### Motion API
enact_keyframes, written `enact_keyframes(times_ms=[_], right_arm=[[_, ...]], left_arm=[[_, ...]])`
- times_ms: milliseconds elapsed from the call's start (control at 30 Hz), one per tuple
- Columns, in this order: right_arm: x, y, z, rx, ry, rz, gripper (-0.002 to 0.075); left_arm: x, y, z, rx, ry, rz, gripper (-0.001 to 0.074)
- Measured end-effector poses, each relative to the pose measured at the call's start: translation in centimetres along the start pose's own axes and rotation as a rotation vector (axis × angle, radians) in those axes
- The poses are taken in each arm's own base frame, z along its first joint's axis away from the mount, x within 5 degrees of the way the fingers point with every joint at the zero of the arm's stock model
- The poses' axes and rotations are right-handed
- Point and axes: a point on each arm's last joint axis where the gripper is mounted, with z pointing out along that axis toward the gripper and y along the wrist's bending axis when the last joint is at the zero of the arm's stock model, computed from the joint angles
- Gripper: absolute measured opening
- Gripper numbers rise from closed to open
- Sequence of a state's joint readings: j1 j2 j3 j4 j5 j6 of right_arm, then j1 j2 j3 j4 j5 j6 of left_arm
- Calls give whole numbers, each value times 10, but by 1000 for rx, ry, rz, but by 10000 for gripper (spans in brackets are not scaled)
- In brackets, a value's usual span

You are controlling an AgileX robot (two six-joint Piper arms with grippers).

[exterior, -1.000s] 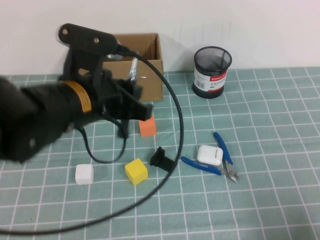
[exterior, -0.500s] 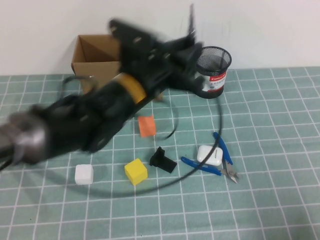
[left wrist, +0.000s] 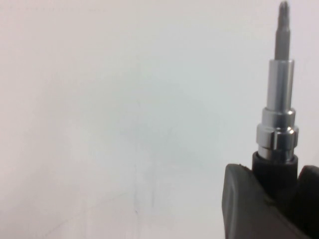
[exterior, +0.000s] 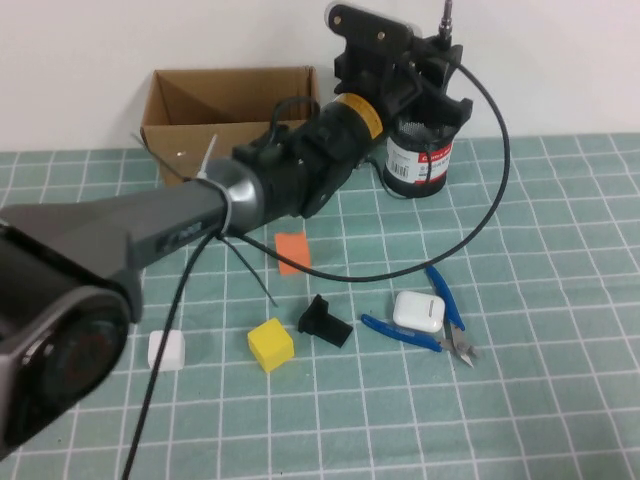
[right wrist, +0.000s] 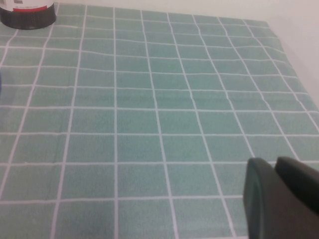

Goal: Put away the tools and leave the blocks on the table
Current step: Place the picked object into the round holder

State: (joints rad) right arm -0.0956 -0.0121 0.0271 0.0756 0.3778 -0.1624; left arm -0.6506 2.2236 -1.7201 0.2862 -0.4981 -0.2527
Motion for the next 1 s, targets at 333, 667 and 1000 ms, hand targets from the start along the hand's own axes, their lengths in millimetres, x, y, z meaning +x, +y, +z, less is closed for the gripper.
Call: enact_keyframes(times_ms=[333, 667, 1000], right_arm=[[0, 0, 0, 0, 0, 0, -8], [0, 0, 0, 0, 0, 0, -8], [0, 0, 0, 0, 0, 0, -8]], left_arm=[[25, 7, 15, -57, -2, 64, 172], [43, 12, 18, -103, -3, 62, 172], [44, 13, 18, -111, -7, 74, 172]])
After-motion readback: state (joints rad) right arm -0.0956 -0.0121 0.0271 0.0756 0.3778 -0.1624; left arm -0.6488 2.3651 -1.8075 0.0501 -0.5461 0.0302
